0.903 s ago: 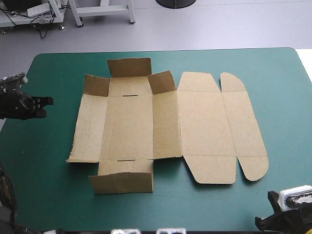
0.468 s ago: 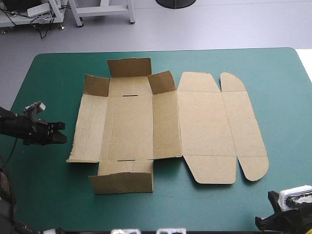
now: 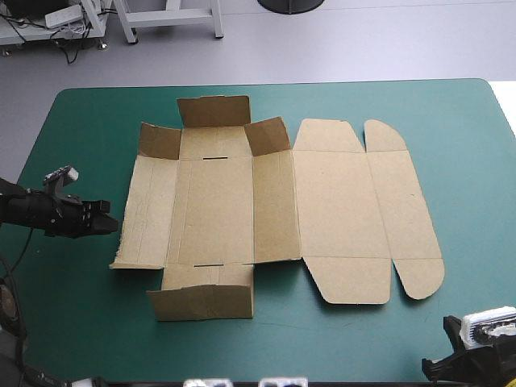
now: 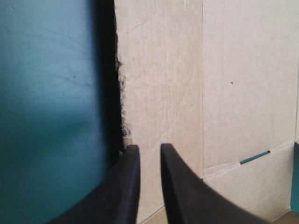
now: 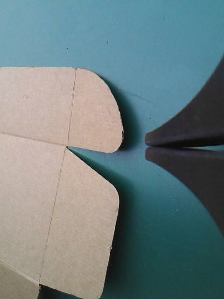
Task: Fold the box
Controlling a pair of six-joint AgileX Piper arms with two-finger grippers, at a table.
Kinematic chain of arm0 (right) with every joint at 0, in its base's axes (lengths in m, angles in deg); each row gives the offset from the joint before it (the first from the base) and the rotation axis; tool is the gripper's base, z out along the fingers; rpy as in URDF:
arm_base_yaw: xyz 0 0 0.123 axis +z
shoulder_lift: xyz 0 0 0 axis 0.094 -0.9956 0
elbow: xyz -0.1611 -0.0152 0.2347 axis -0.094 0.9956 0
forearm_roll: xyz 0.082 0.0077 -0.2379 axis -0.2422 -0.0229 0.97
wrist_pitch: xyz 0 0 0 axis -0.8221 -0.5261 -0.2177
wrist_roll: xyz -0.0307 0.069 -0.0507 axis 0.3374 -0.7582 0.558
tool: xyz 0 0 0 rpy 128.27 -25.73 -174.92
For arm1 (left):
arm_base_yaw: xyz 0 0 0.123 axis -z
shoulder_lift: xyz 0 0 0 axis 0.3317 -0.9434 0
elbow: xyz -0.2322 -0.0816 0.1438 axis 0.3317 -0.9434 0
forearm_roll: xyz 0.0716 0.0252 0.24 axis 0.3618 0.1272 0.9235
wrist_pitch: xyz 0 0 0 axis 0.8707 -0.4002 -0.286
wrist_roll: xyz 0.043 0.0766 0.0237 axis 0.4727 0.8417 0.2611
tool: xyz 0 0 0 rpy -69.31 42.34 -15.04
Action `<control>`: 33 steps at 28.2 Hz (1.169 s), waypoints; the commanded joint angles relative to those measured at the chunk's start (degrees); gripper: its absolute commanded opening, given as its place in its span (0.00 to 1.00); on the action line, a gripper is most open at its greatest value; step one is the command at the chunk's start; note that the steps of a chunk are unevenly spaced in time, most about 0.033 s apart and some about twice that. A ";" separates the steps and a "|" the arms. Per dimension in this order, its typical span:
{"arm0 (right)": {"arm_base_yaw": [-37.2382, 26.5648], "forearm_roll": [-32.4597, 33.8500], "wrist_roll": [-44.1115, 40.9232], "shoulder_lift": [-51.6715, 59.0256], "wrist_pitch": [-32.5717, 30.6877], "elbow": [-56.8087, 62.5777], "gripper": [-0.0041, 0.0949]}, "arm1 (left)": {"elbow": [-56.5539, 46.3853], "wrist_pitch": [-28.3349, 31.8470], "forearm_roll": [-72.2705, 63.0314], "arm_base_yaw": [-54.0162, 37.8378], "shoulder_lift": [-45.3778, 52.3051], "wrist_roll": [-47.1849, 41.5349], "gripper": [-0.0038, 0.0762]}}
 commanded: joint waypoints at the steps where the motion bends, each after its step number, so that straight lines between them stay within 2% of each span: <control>1: -0.14 0.58 0.42 -1.00 3.38 -1.27 0.03 | 1.10 -2.58 -3.10 -0.06 1.37 0.85 0.45; 3: -0.14 0.58 0.42 -1.00 3.38 -1.27 0.03 | 1.10 -2.58 -3.35 -0.06 0.74 0.25 0.56; 4: -0.14 0.58 0.42 -1.00 3.38 -1.27 0.03 | 1.10 -2.82 -3.75 -0.06 0.45 0.24 0.58; 10: -0.14 0.58 0.42 -1.00 3.38 -1.27 0.03 | 1.10 -5.03 -6.04 -0.06 -2.33 0.24 0.57; 21: -0.14 0.58 0.42 -1.00 3.38 -1.27 0.03 | 1.10 -5.16 -8.33 0.75 -6.05 0.24 0.57; 26: -0.14 0.58 0.42 -1.00 3.38 -1.27 0.03 | 1.10 -5.16 -8.76 4.27 -7.39 0.24 0.57; 33: -0.14 0.58 0.42 -1.00 3.38 -1.27 0.03 | 1.10 -5.16 -11.57 14.05 -8.52 -0.27 0.57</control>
